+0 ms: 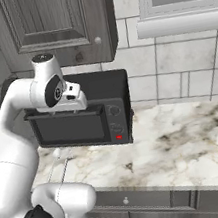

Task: Take the fork and place it on the left side of the plate. Then take the spoon and place it on the right side of the plate. Make sure they're directly next to the plate.

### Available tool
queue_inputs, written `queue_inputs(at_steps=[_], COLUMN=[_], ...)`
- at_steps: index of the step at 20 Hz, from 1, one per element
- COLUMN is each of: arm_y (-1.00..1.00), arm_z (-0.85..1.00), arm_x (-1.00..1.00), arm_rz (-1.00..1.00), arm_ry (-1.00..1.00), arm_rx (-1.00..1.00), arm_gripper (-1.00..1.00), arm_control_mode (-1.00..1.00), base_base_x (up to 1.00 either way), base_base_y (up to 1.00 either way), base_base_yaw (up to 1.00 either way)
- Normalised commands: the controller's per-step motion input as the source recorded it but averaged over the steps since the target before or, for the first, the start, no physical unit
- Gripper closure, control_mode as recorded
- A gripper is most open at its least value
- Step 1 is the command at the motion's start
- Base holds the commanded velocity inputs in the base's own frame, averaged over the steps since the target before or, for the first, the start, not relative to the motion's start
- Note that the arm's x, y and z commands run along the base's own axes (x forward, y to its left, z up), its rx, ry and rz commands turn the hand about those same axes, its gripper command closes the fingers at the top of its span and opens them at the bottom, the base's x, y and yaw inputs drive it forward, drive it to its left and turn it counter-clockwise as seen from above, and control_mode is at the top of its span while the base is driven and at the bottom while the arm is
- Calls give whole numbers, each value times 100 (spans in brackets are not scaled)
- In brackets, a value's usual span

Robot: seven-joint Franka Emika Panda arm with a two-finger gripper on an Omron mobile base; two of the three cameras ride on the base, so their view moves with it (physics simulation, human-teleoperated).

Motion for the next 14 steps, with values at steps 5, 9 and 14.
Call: queue_inputs(at_steps=[5, 9, 14], arm_y=[5, 10, 19], arm_z=[-46, -57, -64], arm_x=[-15, -9, -1], arm_rz=[0, 0, 0], arm_ry=[0, 0, 2], arm_rx=[0, 0, -1], arm_gripper=[-100, -100, -100], arm_control_mode=[-100, -100, -100], base_base_x=[0, 0, 0], base_base_y=[0, 0, 0], base_base_yaw=[0, 0, 0])
